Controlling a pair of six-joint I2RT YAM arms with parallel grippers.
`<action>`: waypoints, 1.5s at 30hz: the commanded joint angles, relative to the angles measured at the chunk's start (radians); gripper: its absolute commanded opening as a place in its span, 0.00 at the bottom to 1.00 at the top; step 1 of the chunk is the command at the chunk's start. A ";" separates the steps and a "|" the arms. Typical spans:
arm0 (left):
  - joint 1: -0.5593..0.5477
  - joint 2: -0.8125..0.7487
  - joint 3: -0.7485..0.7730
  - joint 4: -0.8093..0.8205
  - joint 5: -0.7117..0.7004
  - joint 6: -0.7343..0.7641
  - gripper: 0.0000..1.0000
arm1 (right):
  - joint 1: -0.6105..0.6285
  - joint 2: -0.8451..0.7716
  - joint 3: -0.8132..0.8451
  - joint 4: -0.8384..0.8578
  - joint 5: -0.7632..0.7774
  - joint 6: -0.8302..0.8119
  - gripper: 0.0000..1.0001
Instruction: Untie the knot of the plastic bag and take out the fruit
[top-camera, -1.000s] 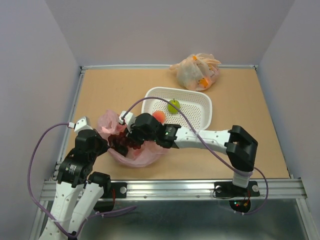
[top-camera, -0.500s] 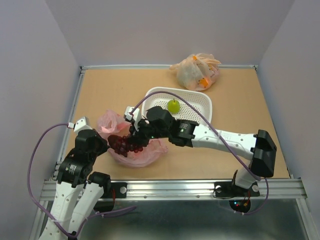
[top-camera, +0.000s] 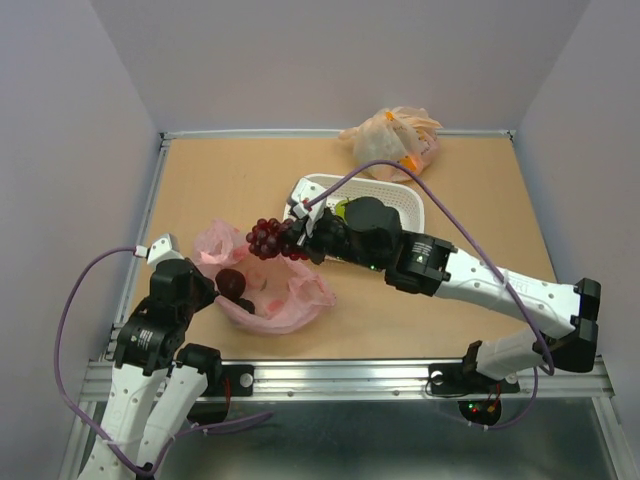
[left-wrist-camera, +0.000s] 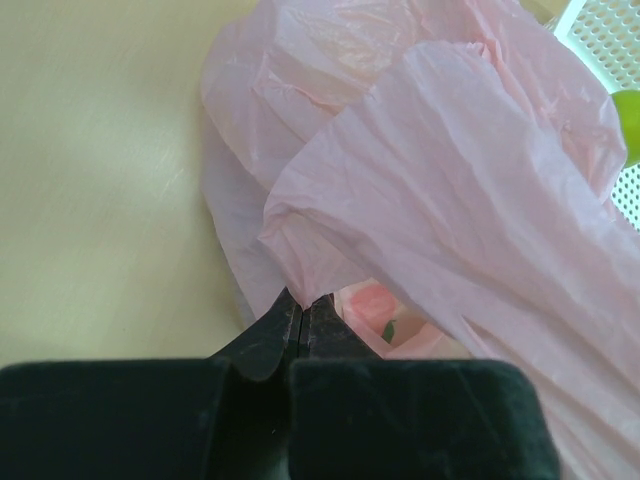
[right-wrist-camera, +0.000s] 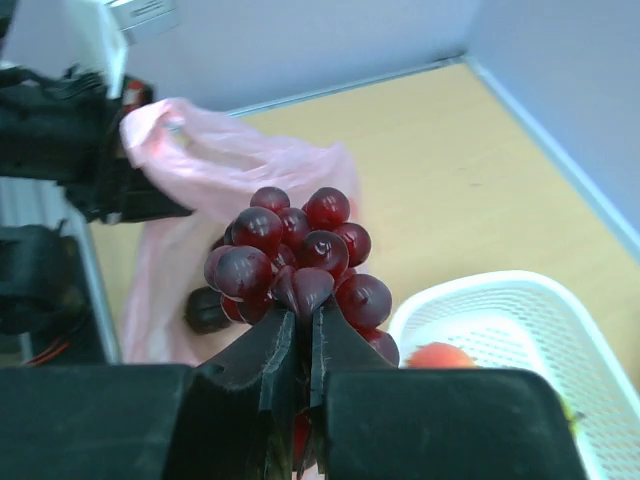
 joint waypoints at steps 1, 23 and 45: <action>0.003 -0.012 -0.005 0.010 -0.024 -0.006 0.00 | -0.021 -0.053 0.094 0.051 0.214 -0.111 0.01; 0.005 -0.010 -0.005 0.010 -0.027 -0.012 0.00 | -0.433 0.272 -0.055 0.195 0.169 0.013 0.21; 0.005 -0.020 0.000 0.010 -0.004 0.005 0.00 | -0.345 0.048 -0.127 0.184 -0.484 0.203 0.97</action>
